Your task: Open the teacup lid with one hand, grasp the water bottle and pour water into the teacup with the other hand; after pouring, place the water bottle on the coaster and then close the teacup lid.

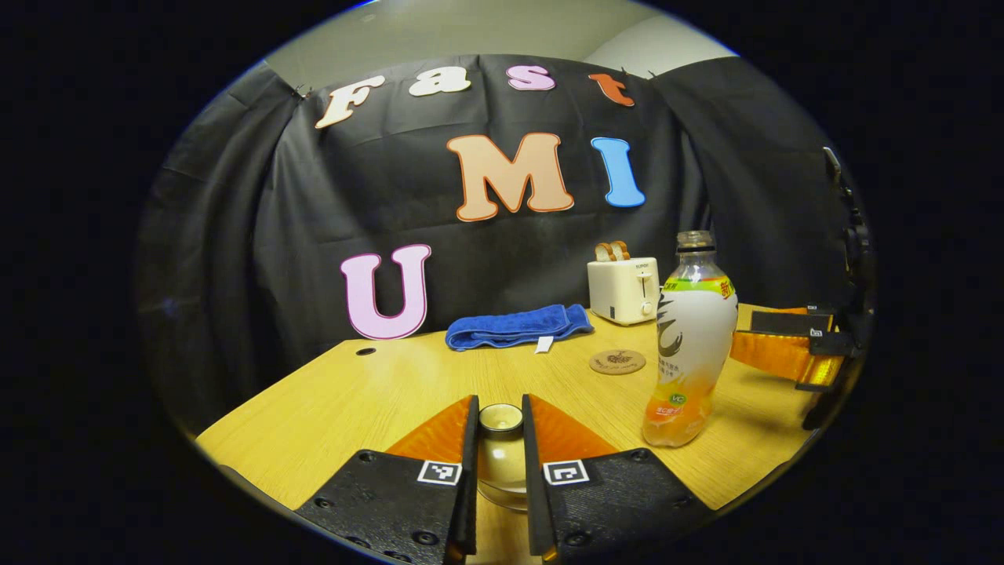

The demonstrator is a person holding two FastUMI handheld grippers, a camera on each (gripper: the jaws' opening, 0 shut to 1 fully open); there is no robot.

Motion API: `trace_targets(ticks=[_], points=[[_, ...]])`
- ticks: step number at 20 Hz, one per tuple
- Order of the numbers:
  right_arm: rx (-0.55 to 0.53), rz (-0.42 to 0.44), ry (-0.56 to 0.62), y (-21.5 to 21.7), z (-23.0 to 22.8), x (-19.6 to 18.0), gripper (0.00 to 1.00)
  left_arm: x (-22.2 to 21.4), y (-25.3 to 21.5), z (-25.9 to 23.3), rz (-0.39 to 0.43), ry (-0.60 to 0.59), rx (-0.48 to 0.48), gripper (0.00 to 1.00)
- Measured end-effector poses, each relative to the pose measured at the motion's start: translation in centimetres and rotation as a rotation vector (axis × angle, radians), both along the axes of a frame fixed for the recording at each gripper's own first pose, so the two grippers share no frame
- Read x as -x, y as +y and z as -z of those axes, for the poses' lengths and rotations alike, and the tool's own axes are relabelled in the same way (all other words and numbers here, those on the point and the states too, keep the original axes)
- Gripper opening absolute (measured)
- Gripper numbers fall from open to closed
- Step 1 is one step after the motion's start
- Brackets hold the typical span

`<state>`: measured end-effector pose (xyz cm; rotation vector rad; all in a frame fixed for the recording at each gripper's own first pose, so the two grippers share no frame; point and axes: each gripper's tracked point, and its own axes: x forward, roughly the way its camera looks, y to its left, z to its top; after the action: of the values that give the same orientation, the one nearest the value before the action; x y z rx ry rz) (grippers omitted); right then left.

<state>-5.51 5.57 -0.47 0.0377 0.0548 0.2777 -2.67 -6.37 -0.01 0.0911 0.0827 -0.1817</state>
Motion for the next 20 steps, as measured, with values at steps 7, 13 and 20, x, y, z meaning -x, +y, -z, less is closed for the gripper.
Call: trace_targets(ticks=[7,13,20], points=[[-0.013,-0.109,0.001,3.6,-0.3,1.7,0.95,0.5,1.1,-0.3,-0.03,-0.01,0.013,0.23],[-0.038,-0.143,0.053,5.9,0.6,1.0,0.95,1.0,2.3,-0.8,-0.05,-0.026,0.009,0.23],[-0.033,-0.153,0.127,7.8,2.1,-0.5,0.95,1.3,3.1,-1.1,-0.05,-0.042,0.015,0.23]])
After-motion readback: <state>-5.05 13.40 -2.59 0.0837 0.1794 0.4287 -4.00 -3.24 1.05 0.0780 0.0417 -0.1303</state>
